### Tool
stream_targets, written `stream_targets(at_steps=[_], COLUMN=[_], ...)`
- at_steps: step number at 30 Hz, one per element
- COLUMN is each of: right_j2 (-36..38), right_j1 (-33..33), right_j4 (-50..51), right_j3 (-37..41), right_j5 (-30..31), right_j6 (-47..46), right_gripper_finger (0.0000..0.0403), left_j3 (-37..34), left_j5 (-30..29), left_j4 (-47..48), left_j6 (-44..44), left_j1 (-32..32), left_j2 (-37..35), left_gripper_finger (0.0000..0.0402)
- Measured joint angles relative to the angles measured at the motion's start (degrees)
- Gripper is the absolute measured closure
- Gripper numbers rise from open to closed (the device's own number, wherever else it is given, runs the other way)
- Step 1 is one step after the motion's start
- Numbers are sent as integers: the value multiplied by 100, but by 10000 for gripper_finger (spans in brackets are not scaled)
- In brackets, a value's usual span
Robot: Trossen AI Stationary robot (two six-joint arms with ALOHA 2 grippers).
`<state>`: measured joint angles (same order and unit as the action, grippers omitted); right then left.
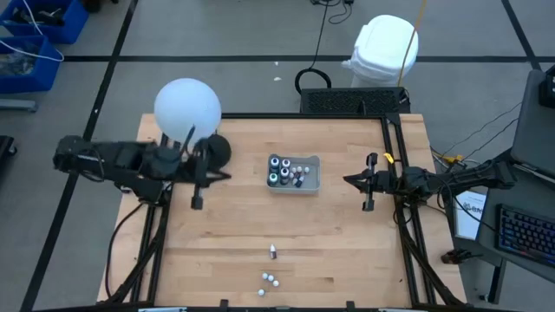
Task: Pick & Place food coloring
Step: Put the small orange food coloring bottle into the gray bin
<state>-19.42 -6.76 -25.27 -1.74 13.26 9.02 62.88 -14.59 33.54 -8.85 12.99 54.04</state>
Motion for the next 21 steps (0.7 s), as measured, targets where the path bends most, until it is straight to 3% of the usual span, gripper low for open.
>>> stream_targets(at_steps=[5, 10, 17, 21], right_j2=[0, 0, -3, -70], right_j1=[0, 0, 0, 0], right_j4=[20, 65, 210, 335], right_j3=[0, 0, 0, 0], right_j5=[0, 0, -2, -2], right_j6=[-80, -94, -317, -544], right_gripper_finger=[403, 403, 403, 403], left_j3=[-1828, -3197, -4196, -4719], left_j5=[-223, -542, -636, 61], left_j4=[-1637, -2771, -3400, -3530], left_j6=[112, 13, -126, -498], left_j1=[437, 824, 895, 811], left_j2=[-1038, -1825, -2551, -2861], left_gripper_finger=[400, 400, 400, 400])
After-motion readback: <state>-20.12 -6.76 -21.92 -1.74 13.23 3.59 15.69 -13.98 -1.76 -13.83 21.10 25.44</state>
